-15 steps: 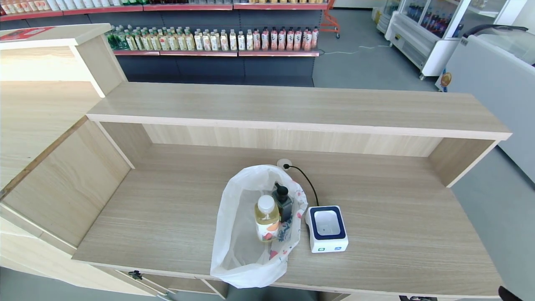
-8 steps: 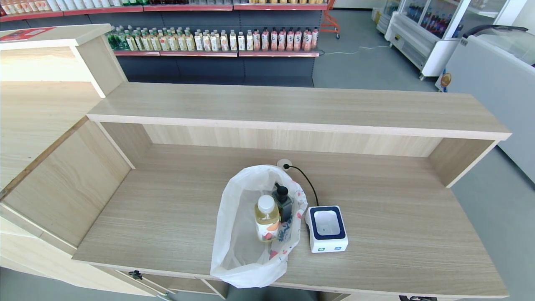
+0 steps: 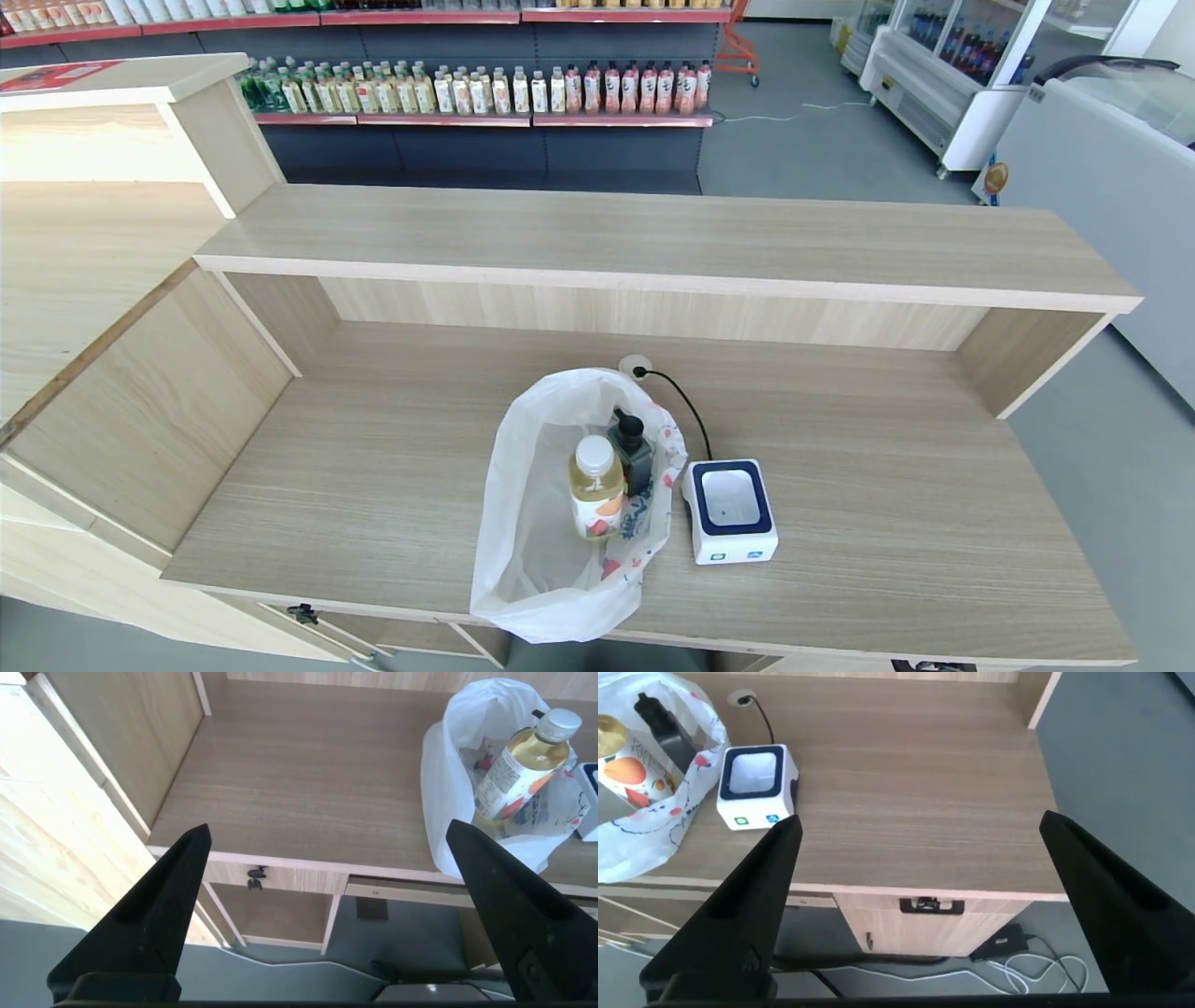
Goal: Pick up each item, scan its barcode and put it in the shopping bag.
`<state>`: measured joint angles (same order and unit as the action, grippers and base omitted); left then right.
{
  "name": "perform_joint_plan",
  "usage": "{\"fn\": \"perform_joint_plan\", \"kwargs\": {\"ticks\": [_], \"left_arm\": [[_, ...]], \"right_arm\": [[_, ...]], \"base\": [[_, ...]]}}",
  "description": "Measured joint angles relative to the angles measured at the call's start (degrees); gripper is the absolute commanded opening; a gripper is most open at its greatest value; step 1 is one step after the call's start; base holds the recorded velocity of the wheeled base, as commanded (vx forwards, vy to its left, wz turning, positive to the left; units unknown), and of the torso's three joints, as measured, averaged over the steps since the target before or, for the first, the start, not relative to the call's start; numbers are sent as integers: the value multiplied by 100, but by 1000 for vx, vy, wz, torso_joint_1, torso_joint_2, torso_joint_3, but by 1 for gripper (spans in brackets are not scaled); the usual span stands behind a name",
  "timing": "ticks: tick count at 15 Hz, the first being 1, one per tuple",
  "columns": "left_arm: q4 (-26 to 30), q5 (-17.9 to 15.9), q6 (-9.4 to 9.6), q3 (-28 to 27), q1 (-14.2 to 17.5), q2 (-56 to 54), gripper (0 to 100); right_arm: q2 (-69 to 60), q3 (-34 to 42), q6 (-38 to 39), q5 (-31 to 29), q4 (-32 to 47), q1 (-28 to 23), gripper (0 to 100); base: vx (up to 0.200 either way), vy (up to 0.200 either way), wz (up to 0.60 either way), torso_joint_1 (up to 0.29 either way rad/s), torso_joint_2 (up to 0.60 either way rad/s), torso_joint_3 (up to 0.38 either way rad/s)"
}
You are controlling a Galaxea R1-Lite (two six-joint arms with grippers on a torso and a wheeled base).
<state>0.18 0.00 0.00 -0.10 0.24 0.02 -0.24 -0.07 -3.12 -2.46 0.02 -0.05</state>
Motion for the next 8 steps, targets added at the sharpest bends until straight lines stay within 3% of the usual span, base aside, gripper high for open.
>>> {"fn": "perform_joint_plan", "kwargs": {"ticks": [5,8], "left_arm": [[-2,-7,0,0,0,0,100],[0,-7,22,0,0,5,100]], "right_arm": [[0,-4,26,1,9,5,100],[2,-4,28,1,11,5,100]], "base": [[0,0,0,0,0,0],[200,-200,0,1,1,5]]}}
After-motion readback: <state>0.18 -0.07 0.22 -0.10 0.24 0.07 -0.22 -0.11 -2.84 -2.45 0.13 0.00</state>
